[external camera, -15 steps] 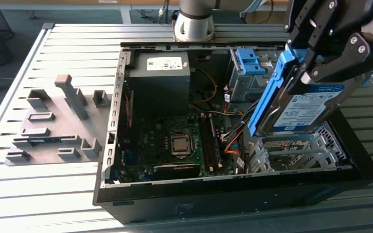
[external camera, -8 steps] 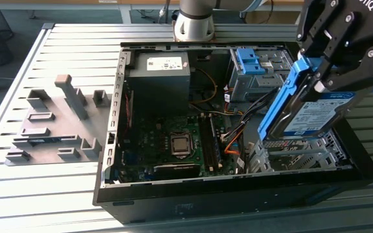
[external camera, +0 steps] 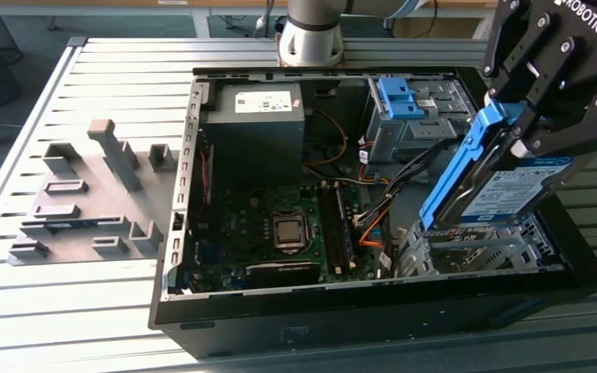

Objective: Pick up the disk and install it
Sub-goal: 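Insert the disk into the insertion slot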

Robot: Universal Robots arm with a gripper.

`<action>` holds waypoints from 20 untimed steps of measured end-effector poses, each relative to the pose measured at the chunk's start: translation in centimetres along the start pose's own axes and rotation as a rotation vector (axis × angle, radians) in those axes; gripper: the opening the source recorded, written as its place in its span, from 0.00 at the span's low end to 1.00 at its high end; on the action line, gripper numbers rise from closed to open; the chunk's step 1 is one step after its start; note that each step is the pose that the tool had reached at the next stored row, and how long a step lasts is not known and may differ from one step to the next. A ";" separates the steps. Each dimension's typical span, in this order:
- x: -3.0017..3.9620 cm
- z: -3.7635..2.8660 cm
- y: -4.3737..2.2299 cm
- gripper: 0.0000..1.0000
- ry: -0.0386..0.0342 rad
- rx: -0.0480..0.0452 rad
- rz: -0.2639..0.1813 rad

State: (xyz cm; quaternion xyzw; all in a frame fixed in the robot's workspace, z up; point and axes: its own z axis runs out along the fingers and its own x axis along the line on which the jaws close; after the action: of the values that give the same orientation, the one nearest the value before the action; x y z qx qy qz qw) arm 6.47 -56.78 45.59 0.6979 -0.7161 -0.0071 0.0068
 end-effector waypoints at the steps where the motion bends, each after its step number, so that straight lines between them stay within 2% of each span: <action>1: 0.01 0.10 -0.07 0.36 -0.0001 0.0000 0.000; 8: 0.13 0.74 -0.45 0.36 0.0000 0.0000 0.000; 14: 0.21 1.60 -0.63 0.36 0.0001 0.0001 0.000; 20: 0.18 1.70 -0.82 0.36 -0.0004 0.0001 0.000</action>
State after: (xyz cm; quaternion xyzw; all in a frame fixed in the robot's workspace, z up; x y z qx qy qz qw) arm 7.26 -56.98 43.87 0.6979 -0.7162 -0.0072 0.0066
